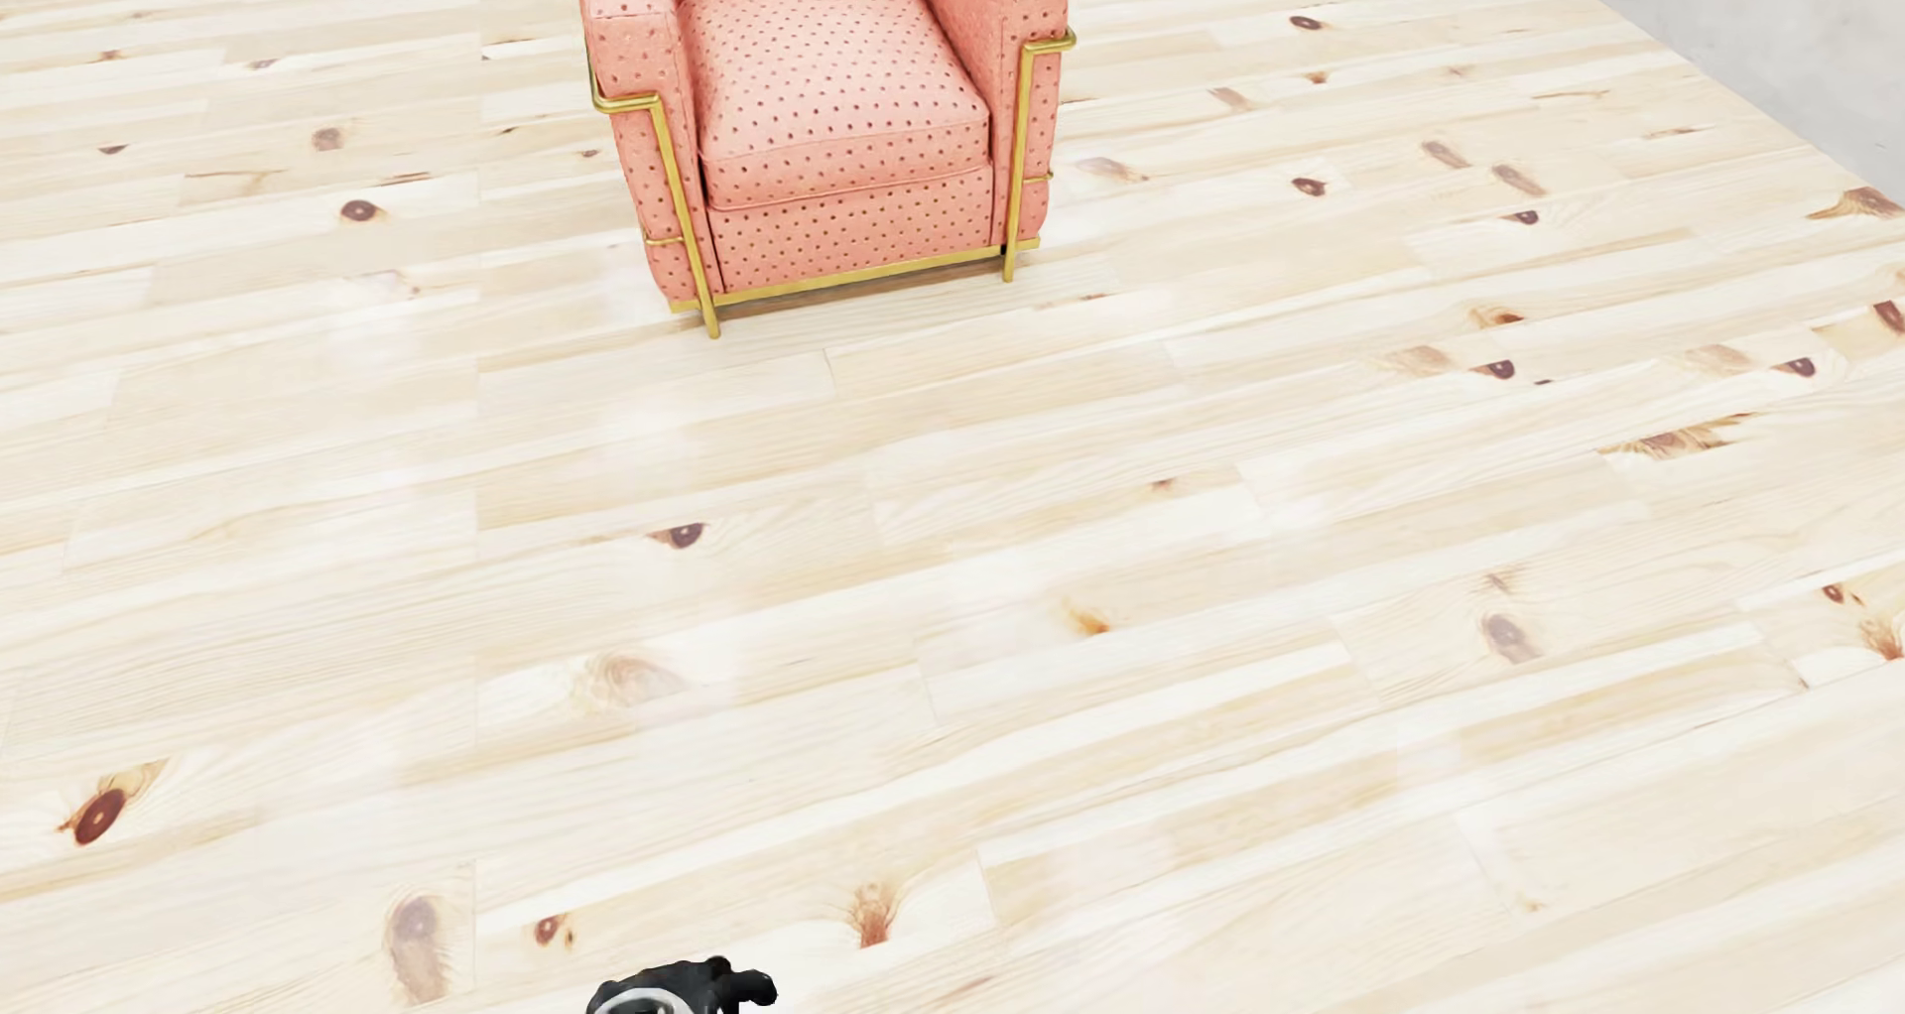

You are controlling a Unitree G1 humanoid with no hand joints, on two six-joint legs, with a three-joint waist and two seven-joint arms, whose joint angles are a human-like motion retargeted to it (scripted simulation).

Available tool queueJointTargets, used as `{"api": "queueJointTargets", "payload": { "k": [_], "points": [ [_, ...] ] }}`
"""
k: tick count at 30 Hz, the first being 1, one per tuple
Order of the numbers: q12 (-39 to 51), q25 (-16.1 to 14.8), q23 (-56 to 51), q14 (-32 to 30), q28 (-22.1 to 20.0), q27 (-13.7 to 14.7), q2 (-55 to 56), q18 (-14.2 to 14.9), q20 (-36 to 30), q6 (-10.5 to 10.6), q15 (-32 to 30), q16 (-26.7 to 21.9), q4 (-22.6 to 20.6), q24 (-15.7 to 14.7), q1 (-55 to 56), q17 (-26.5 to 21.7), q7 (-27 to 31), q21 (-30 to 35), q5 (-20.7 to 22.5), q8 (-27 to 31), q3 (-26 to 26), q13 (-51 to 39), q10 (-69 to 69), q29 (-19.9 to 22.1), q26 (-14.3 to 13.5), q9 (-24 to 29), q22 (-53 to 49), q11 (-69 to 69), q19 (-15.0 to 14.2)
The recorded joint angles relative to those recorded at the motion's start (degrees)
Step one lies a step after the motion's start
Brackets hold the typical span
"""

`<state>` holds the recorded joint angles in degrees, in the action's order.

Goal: Move towards the armchair

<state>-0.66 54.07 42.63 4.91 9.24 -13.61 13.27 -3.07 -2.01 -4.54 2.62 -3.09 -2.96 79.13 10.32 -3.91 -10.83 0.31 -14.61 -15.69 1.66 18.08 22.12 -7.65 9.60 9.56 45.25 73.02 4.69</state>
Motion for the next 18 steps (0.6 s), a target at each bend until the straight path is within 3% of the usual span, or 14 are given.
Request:
{"api": "queueJointTargets", "payload": {
  "k": [3,7,9,11,14,17,18],
  "points": [
    [6.1,-1.7,-2.4,4.6,-2.4,2.3,10.8,1.7,-4.3,0.2,1.0,1.2,-0.1,-1.8,-5.8,1.6,2.5,-2.4,0.4,4.0,-2.0,4.2,-0.9,1.2,-3.6,-0.5,-6.7,-11.3,-1.1],
    [11.3,-3.2,-4.8,11.0,-3.2,2.6,8.5,4.2,-10.8,1.3,-1.5,1.2,1.3,-8.0,-12.0,4.5,6.9,-5.7,2.4,10.6,-3.3,7.2,0.3,1.7,-5.8,-1.8,-13.4,-55.1,-4.0],
    [11.6,-2.3,-4.2,12.9,-2.8,2.6,6.6,5.9,-13.8,1.9,-6.6,-0.3,3.2,-9.1,-14.0,5.0,9.7,-5.3,3.3,12.2,-3.1,7.0,5.5,0.9,-5.9,-2.0,-15.6,-57.3,-10.5],
    [8.6,-0.6,-2.3,8.9,-3.7,1.4,6.9,6.7,-13.2,2.8,-3.5,-1.5,6.3,-11.1,-12.5,5.2,11.8,-4.8,4.8,10.2,-2.6,4.7,17.6,0.5,-4.4,-1.6,-17.0,-46.7,-8.4],
    [1.7,0.0,-3.1,-3.4,-8.9,0.0,2.1,4.9,-7.9,4.7,3.2,-0.3,11.4,-14.1,-3.6,5.1,11.8,-6.7,6.8,5.9,-1.9,0.8,39.3,2.0,2.1,-0.9,-12.7,-42.3,-7.2],
    [-5.1,-2.9,-8.9,0.8,-13.3,1.6,-2.3,5.7,-0.4,6.0,5.4,1.4,15.2,-16.7,2.3,2.1,6.5,-7.3,9.0,5.6,-0.6,-2.9,42.2,3.1,8.5,-0.9,-4.1,-43.7,-6.7],
    [-7.6,-4.3,-10.6,2.6,-12.2,2.1,-3.5,6.2,1.8,6.3,6.1,1.1,16.4,-18.1,2.8,0.8,4.0,-7.4,9.7,6.0,-0.3,-4.5,38.0,3.2,9.4,-1.0,-1.6,-44.3,-6.6]
  ]
}}
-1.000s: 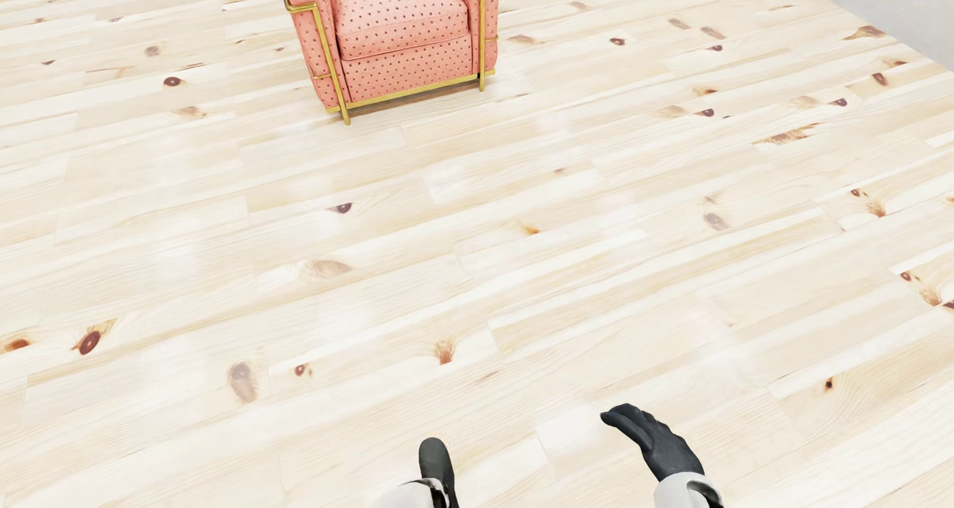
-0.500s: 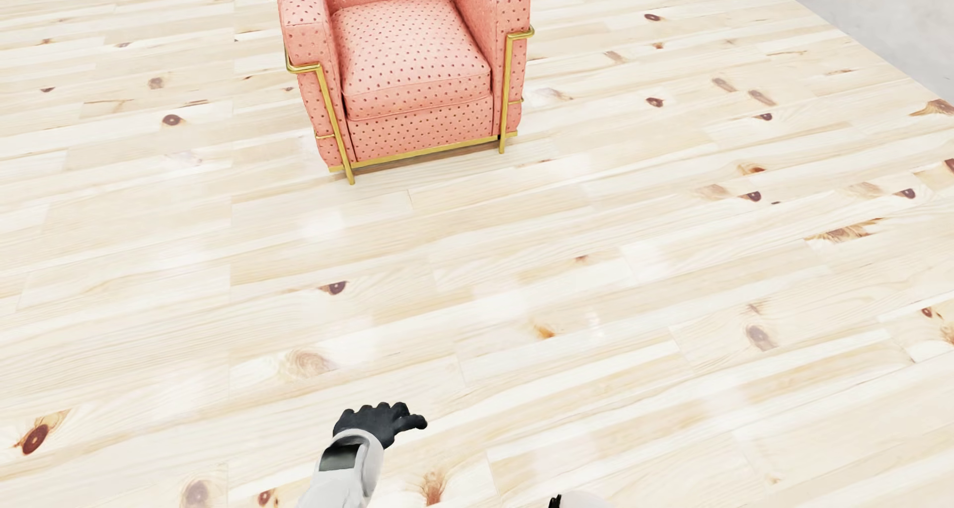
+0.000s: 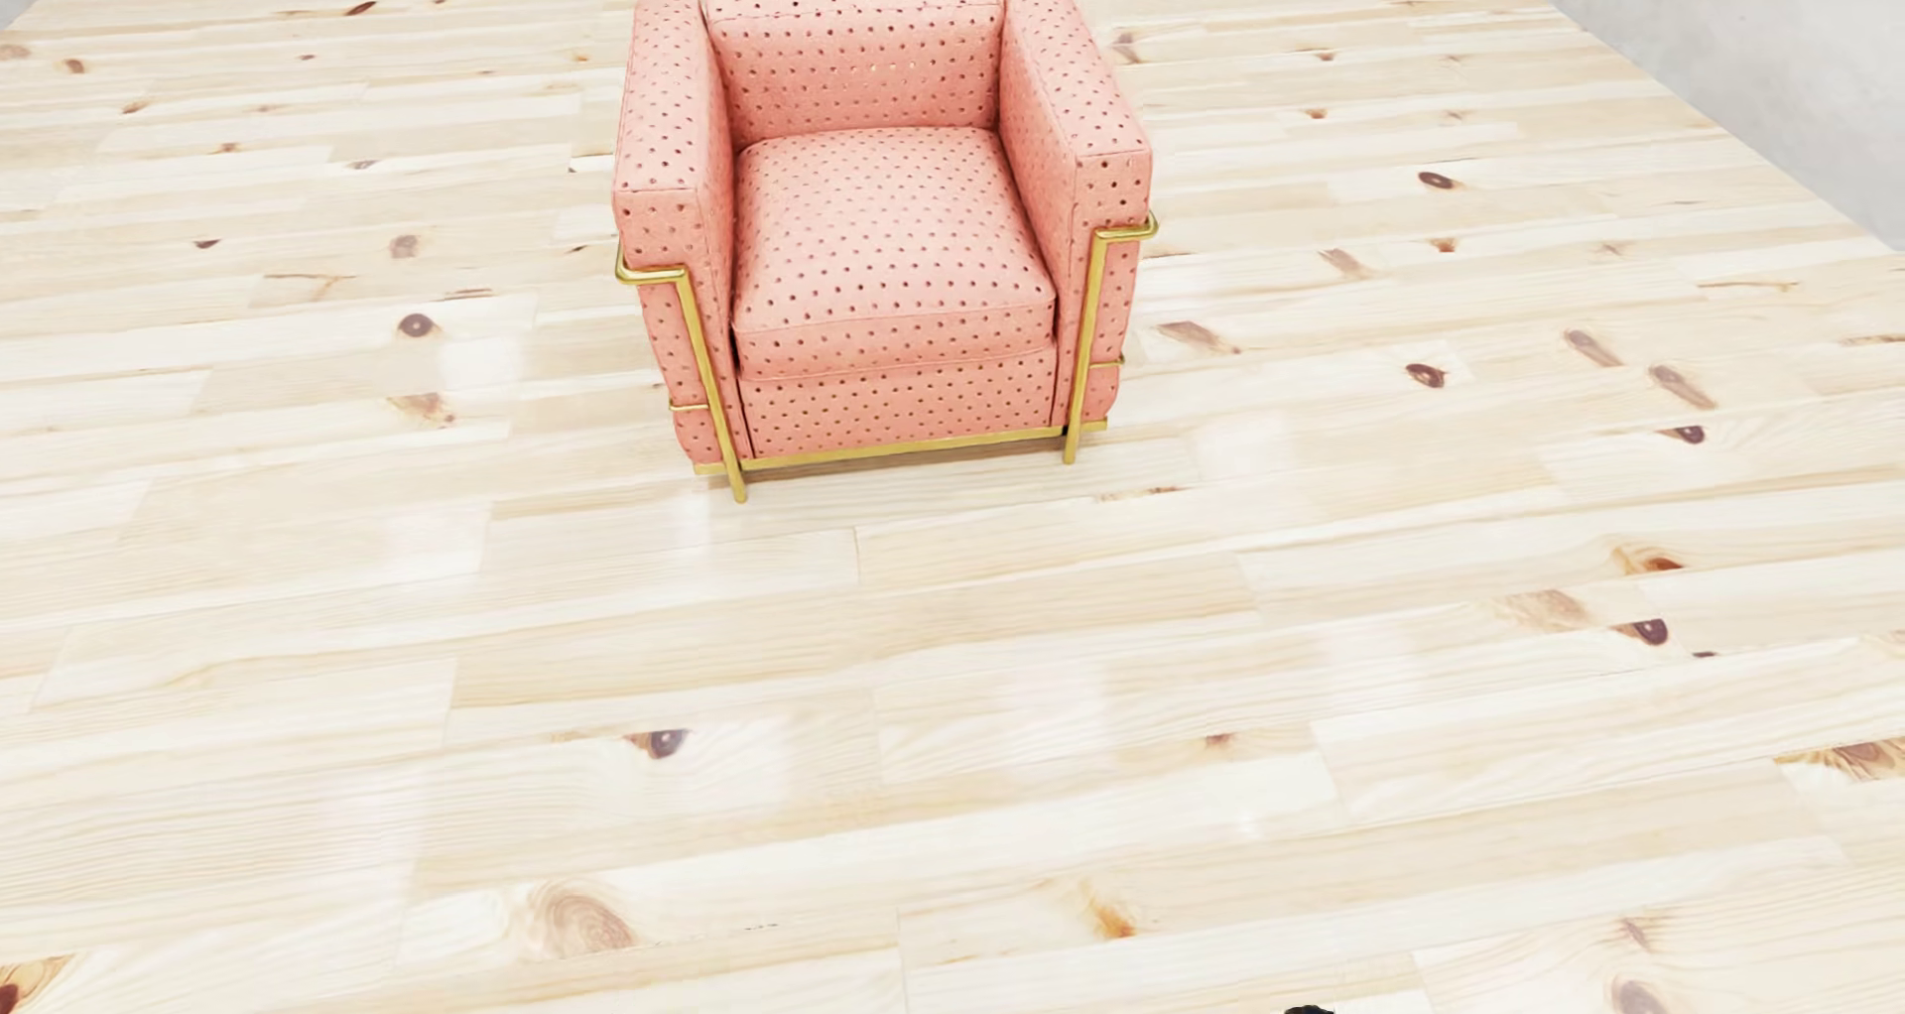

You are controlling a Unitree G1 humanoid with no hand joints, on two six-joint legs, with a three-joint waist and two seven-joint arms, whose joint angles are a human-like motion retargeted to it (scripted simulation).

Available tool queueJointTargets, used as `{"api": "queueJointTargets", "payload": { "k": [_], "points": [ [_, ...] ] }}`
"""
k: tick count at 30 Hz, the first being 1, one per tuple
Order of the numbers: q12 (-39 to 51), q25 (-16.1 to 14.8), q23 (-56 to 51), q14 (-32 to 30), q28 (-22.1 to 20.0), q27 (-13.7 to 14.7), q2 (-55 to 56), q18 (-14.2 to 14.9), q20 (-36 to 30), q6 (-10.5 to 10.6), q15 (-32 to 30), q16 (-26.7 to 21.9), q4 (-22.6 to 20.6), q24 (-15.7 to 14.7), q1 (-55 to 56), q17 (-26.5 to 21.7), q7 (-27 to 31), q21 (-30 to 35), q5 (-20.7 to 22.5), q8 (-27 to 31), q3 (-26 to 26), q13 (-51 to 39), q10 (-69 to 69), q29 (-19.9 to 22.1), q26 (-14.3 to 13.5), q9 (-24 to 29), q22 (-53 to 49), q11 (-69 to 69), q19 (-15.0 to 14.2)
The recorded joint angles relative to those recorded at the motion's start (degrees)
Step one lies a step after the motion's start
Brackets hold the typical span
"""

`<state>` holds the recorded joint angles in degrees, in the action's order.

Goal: Move towards the armchair

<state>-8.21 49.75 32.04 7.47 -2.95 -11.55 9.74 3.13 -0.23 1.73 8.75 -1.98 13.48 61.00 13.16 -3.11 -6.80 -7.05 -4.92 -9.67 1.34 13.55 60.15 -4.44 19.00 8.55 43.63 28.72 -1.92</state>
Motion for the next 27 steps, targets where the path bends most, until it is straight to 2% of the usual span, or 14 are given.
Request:
{"api": "queueJointTargets", "payload": {
  "k": [1,2,3,5,7,9,11,14,16,17,19,21,25,27],
  "points": [
    [-2.3,-1.1,-1.8,1.3,2.4,1.0,-1.3,0.4,1.0,0.2,0.7,-0.5,1.2,-0.4,-0.5,-1.2,-2.9,-0.3,0.6,0.3,0.2,-1.3,-7.0,0.3,0.9,-0.2,2.4,-0.7,0.0],
    [-4.4,-2.0,-3.8,1.8,5.9,1.8,-2.6,0.9,0.5,0.5,1.4,-1.5,1.7,0.6,-2.2,-2.1,-6.1,-0.9,1.1,0.6,0.2,-2.3,-16.6,0.2,1.0,-0.4,4.7,-1.5,-0.1],
    [-6.1,-2.7,-5.8,1.0,10.4,2.3,-3.9,1.3,-1.4,0.7,1.8,-2.5,1.3,3.0,-4.7,-2.8,-9.2,-1.6,1.3,0.9,0.2,-3.0,-26.6,0.3,-0.1,-0.7,6.8,-2.7,-0.2],
    [-8.0,-4.8,-8.6,0.4,18.5,2.8,-6.6,1.5,-6.1,0.8,2.1,-4.3,0.7,10.3,-9.2,-3.2,-12.4,-3.0,1.4,1.2,0.1,-3.6,-34.5,2.3,-4.0,-1.2,9.2,-5.1,-0.3],
    [-8.4,-6.3,-8.5,-0.7,21.8,2.2,-9.8,2.3,-5.7,0.6,1.6,-4.4,-0.9,14.2,-12.4,-2.0,-12.5,-4.7,0.7,0.5,0.2,-2.9,-38.8,6.4,-6.6,-1.6,8.6,-8.4,-0.5],
    [-8.2,-6.7,-5.3,-1.5,19.3,1.1,-12.5,2.5,-0.5,0.2,1.0,-2.7,-2.7,13.4,-14.6,0.0,-12.1,-5.5,-0.3,-0.8,0.4,-1.5,-42.3,8.8,-6.2,-2.3,5.3,-11.7,-0.9],
    [-7.2,-5.5,0.1,-2.2,13.2,0.1,-14.3,2.5,5.0,-0.2,1.2,-0.4,-4.3,10.3,-16.2,1.1,-11.5,-4.6,-1.2,-1.9,0.7,-0.2,-45.2,6.4,-5.6,-2.9,1.1,-13.7,-1.1],
    [-4.0,1.8,10.1,-2.3,6.8,-2.6,-15.0,2.6,8.3,-0.8,2.2,2.0,-5.5,7.0,-16.5,0.6,-9.8,0.2,-2.4,-3.7,1.0,0.5,-45.9,-2.3,-6.2,-2.9,-4.2,-13.4,-1.4],
    [-2.0,6.3,13.6,-2.0,6.6,-3.0,-15.1,2.6,6.9,-1.1,2.7,1.9,-5.9,6.3,-15.2,0.8,-8.1,1.8,-3.0,-5.3,0.9,1.4,-44.7,-6.4,-8.5,-2.6,-7.8,-12.9,-1.4],
    [-1.5,6.9,14.0,-2.0,6.9,-2.7,-15.0,2.6,5.8,-1.1,2.9,1.5,-6.2,6.0,-14.5,1.3,-7.4,1.2,-3.2,-6.0,0.8,2.0,-44.3,-6.6,-9.8,-2.4,-9.7,-13.0,-1.4],
    [-1.3,6.5,13.3,-2.0,7.4,-1.8,-14.7,2.6,4.3,-1.2,3.0,0.7,-6.4,5.0,-13.1,2.3,-6.3,-0.9,-3.4,-7.1,0.6,3.1,-43.7,-4.8,-11.6,-1.9,-13.1,-13.5,-1.3],
    [-1.9,5.3,12.1,-2.0,7.5,-1.1,-13.7,2.7,3.7,-1.2,3.0,0.3,-6.4,4.4,-11.6,2.9,-5.9,-2.4,-3.3,-7.4,0.3,3.2,-43.2,-2.8,-11.6,-1.5,-14.6,-13.6,-1.2],
    [-3.0,4.8,10.6,-2.1,6.0,-0.9,-11.0,2.5,3.2,-0.9,3.0,-0.2,-5.9,6.1,-8.3,2.4,-5.3,-1.9,-3.0,-7.8,0.1,0.1,-41.8,0.0,-8.5,-0.6,-10.5,-12.9,-0.9],
    [-3.6,5.1,10.8,-1.9,0.9,-1.1,-9.5,1.9,3.6,-0.8,3.2,0.0,-6.2,7.7,-6.4,1.9,-4.4,-0.7,-3.5,-8.6,0.2,-2.4,-40.8,1.2,-6.3,-0.1,-7.0,-11.8,-1.1]
  ]
}}
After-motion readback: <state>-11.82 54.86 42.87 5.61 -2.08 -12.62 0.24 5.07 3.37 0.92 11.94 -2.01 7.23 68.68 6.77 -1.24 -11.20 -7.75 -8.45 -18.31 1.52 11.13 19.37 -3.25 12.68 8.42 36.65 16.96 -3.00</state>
